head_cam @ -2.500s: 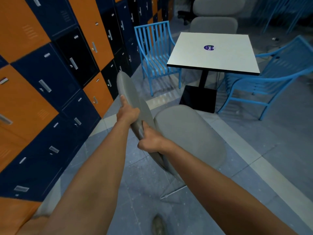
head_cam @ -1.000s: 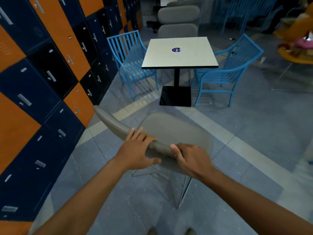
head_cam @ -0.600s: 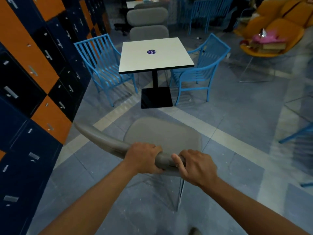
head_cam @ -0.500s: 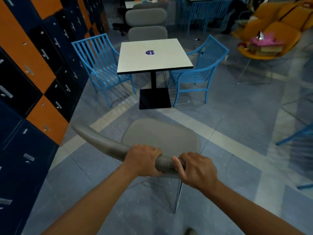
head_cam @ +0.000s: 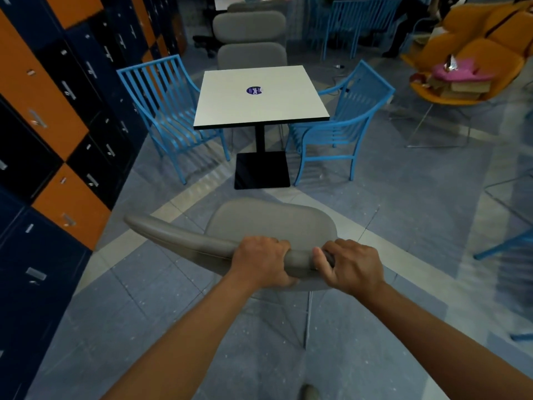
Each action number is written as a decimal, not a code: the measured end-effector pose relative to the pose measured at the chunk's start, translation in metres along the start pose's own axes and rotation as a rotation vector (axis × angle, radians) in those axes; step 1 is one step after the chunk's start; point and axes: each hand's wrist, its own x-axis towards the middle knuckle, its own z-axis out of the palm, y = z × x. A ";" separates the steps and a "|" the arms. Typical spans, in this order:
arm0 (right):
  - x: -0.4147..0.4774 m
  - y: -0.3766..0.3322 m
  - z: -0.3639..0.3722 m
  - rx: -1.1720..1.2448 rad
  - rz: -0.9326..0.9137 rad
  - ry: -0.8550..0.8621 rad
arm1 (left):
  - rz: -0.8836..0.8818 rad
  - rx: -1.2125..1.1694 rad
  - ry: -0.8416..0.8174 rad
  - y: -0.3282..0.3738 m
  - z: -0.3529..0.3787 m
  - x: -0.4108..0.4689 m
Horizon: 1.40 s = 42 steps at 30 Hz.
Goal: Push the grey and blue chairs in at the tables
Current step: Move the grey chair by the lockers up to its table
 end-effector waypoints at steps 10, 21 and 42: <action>0.083 0.103 0.038 0.007 -0.032 -0.005 | -0.079 -0.018 0.030 0.026 0.004 0.115; 0.144 0.164 0.069 0.030 -0.008 -0.131 | -0.149 0.006 0.061 0.035 0.010 0.196; 0.151 0.059 0.053 0.074 -0.070 -0.437 | -0.418 -0.321 0.121 -0.093 0.003 0.109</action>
